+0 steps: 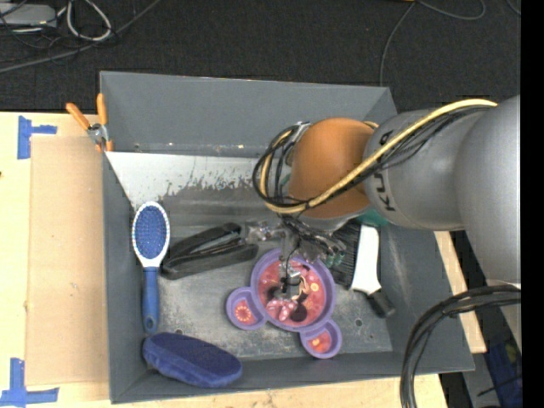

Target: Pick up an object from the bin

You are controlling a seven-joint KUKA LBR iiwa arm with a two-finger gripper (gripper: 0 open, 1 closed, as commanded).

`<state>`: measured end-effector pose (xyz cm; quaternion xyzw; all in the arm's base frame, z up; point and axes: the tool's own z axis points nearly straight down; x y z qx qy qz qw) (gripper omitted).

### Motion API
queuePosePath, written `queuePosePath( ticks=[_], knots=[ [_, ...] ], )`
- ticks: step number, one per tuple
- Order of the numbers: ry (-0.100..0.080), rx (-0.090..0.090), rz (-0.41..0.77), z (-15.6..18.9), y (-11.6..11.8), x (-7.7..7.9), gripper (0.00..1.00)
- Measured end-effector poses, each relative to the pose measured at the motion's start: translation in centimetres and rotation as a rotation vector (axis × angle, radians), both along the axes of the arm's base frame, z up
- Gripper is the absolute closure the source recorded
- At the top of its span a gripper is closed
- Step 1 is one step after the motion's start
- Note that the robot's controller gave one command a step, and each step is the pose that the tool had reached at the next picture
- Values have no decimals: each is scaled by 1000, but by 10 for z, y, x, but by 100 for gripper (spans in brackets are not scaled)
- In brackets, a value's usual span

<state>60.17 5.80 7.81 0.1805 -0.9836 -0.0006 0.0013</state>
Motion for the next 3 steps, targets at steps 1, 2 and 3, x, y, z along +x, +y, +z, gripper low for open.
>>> queuePosePath(
  ticks=[1,2,3],
  knots=[
    [2,1,41,-20,0,-1,0],
    [3,2,37,-14,0,-1,0],
    [2,2,35,-16,0,0,0]
  ],
)
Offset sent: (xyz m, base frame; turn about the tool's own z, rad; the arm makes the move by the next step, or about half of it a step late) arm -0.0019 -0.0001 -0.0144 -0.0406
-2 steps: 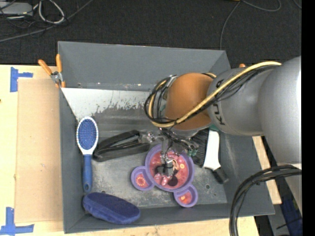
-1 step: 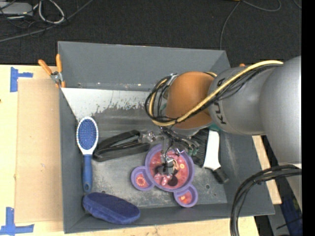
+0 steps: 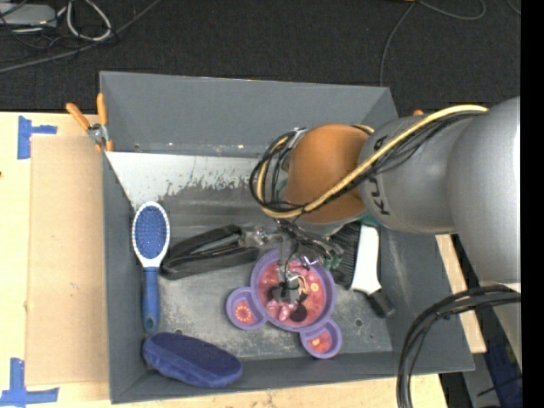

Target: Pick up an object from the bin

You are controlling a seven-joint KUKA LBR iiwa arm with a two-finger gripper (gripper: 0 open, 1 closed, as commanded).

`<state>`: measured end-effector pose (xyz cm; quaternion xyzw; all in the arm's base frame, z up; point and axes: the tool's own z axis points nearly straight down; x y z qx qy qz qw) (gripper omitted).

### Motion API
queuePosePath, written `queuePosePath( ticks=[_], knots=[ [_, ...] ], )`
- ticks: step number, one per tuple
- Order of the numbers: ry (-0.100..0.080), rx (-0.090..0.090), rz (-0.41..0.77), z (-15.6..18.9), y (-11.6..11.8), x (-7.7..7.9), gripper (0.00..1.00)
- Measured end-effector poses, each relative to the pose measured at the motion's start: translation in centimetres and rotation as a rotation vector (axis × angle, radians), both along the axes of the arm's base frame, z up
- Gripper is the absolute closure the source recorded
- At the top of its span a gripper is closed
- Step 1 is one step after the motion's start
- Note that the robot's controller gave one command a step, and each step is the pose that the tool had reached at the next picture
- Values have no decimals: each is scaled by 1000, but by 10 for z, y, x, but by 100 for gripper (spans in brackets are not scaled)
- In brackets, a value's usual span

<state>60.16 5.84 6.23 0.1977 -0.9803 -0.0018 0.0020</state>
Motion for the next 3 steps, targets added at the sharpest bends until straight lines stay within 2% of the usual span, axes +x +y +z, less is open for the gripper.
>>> queuePosePath(
  ticks=[1,2,3],
  knots=[
    [0,-2,-4,4,-1,1,100],
    [0,-2,-5,4,-1,1,100],
    [9,-3,-6,26,-2,-2,100]
  ],
)
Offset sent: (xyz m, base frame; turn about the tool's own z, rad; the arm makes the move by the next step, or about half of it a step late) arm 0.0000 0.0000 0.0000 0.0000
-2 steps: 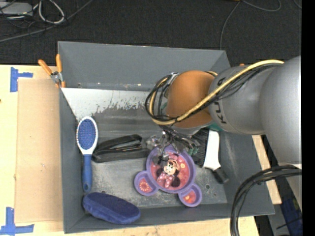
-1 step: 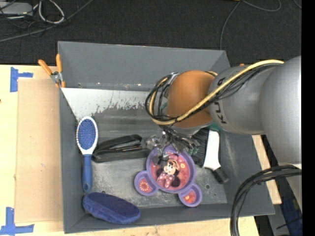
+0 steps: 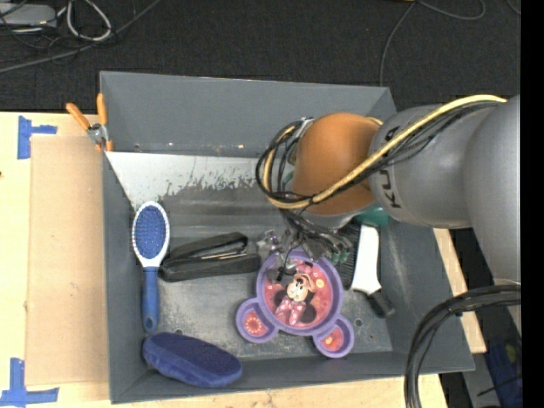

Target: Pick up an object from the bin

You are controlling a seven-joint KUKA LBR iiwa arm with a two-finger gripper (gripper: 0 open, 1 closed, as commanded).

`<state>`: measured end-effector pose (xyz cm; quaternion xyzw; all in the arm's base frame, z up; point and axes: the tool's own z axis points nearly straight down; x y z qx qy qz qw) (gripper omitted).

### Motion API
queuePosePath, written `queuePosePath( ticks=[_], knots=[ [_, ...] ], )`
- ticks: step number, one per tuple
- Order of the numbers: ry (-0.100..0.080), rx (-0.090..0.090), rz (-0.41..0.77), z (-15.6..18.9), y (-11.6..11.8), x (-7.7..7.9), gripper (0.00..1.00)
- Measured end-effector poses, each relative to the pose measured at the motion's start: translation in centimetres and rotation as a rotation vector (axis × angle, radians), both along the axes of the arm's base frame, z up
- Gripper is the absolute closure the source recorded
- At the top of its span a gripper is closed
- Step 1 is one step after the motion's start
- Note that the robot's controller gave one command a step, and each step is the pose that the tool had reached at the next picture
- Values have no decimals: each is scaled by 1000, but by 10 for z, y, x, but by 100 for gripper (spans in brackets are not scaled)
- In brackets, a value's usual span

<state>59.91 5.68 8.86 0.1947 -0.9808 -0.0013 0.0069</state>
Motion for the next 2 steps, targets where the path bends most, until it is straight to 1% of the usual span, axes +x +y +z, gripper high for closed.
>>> queuePosePath(
  ticks=[1,2],
  knots=[
    [-9,1,-2,32,1,2,100],
    [3,1,-3,57,1,-1,100]
  ],
)
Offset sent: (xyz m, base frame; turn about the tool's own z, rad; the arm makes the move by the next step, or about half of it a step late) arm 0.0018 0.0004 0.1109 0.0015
